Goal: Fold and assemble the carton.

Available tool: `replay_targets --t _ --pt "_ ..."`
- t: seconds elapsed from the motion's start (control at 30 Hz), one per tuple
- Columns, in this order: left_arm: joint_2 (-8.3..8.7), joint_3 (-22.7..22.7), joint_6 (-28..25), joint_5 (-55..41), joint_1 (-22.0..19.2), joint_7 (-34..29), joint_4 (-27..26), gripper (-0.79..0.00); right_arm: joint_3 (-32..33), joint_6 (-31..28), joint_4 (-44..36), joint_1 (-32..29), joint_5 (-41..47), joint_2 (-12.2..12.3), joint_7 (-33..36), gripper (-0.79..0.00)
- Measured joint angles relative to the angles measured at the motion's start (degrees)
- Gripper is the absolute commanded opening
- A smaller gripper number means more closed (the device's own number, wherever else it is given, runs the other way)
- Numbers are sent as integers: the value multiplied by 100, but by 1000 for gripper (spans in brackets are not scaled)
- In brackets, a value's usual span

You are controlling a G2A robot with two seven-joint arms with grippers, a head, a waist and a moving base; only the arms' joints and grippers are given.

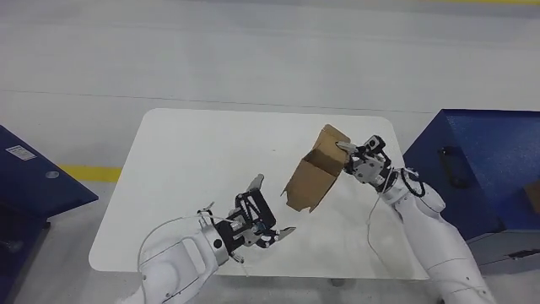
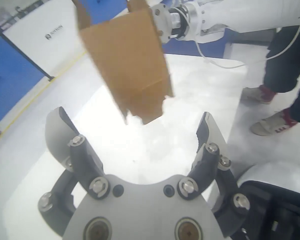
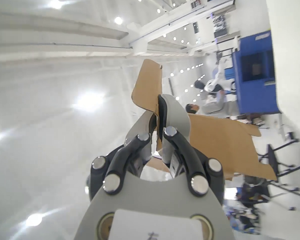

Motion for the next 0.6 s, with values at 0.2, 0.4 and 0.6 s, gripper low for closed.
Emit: replay_targets --t 0.2,0.4,0.6 --pt "45 76 -44 938 103 1504 120 0 -418 840 788 431 598 -175 328 -785" --pt "48 8 96 1057 80 1135 134 0 -413 855 744 402 617 -177 295 -785" --pt "10 185 1514 2542 188 1407 403 0 -300 1715 518 251 1529 -241 -68 -785"
